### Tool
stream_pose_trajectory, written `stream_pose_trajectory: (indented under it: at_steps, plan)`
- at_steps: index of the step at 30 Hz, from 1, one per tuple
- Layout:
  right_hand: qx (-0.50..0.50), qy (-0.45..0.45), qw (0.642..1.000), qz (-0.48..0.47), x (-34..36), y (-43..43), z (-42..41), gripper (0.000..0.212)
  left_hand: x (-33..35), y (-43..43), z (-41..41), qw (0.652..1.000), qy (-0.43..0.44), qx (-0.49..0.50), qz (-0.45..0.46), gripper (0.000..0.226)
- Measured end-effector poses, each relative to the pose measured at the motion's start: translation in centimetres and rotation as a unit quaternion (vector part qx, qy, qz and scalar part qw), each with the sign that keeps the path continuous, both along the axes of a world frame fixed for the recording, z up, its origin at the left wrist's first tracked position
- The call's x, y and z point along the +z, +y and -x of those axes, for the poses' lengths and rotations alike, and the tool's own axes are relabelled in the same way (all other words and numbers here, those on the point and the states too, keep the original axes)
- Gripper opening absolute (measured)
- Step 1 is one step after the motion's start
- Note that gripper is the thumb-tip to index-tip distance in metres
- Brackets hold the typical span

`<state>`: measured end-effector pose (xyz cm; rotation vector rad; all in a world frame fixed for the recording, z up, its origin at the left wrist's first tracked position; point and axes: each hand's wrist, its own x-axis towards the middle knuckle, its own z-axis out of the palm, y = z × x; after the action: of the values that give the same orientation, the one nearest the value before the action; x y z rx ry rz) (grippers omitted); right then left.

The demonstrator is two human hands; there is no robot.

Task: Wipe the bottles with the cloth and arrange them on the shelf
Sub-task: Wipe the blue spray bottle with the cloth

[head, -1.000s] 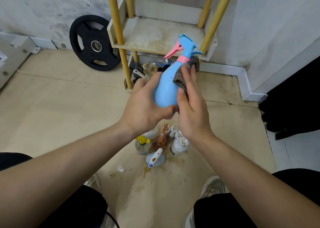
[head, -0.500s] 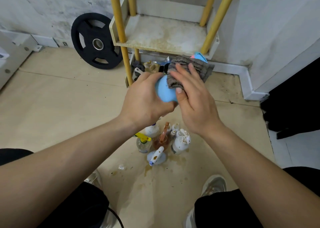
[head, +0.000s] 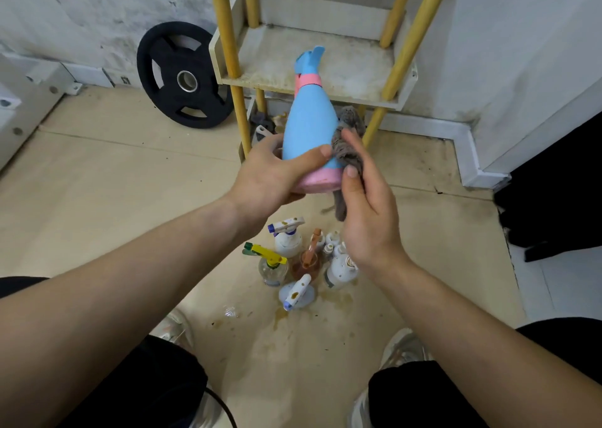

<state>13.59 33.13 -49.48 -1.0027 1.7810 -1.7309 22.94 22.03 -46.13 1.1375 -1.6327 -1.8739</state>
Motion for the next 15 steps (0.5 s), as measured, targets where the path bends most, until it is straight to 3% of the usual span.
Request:
stream_pose_trajectory:
  at_steps: [3, 6, 8, 11, 15]
  plan:
    - [-0.006, -0.057, 0.998, 0.028, 0.7, -0.5, 1.0, 0.043, 0.2, 0.1, 0.0, 0.998, 0.025, -0.047, -0.027, 0.064]
    - [-0.012, -0.108, 0.993, 0.034, 1.0, -0.5, 1.2, 0.042, 0.7, -0.3, -0.3, 0.992, 0.049, -0.049, -0.108, 0.044]
    - [-0.017, -0.127, 0.991, 0.027, 1.3, -0.5, 1.3, 0.038, 0.7, -0.8, -0.5, 0.987, 0.061, -0.054, -0.141, 0.055]
    - [-0.006, -0.214, 0.976, 0.034, 2.2, -0.3, 1.7, 0.037, 0.5, -1.1, -0.7, 0.984, 0.069, -0.092, -0.137, 0.065]
    - [0.023, -0.266, 0.963, 0.032, 2.9, -0.2, 1.9, 0.038, 0.5, -0.9, -0.6, 0.983, 0.087, -0.106, -0.119, 0.051]
